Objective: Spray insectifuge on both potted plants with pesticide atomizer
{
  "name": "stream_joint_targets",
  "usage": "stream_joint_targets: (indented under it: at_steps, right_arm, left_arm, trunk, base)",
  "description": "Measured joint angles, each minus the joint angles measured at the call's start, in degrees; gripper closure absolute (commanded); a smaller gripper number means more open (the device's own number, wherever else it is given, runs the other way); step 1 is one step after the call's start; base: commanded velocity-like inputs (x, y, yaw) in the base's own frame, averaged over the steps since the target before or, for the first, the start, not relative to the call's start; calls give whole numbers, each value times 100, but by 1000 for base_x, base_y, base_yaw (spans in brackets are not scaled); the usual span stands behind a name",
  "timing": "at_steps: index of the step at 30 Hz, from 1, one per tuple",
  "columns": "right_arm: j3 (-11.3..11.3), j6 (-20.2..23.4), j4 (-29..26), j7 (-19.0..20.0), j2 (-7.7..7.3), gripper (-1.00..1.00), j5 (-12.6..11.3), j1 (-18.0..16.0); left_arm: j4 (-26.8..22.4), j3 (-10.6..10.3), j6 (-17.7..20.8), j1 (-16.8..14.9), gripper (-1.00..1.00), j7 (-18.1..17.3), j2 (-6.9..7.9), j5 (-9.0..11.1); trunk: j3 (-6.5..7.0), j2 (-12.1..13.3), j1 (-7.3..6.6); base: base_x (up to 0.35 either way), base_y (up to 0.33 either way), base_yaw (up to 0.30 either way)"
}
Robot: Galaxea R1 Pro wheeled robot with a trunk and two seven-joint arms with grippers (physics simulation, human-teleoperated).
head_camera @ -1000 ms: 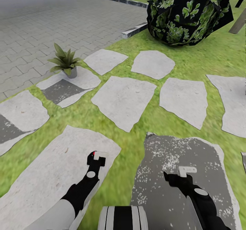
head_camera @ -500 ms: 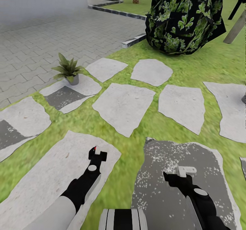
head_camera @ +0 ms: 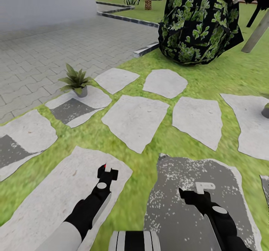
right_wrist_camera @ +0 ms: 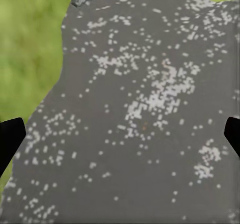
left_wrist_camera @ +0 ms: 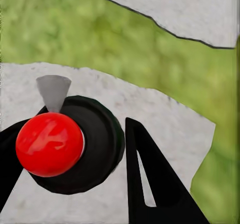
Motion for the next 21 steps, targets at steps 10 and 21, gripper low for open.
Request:
stream_joint_targets:
  at_steps: [10, 21]
  right_arm:
    - [-772, -6, -2, 65, 2, -100, -10, 43]
    - [-794, 16, -2, 81, 7, -100, -1, 43]
  left_arm:
    - [-861, -34, 491, 36, 100, -2, -2, -14]
    - [-1702, -23, 908, 416, 100, -8, 7, 7]
  trunk:
    - [180, 401, -220]
    - [377, 842, -461]
  base:
    - [0, 0, 0]
    - [0, 0, 0]
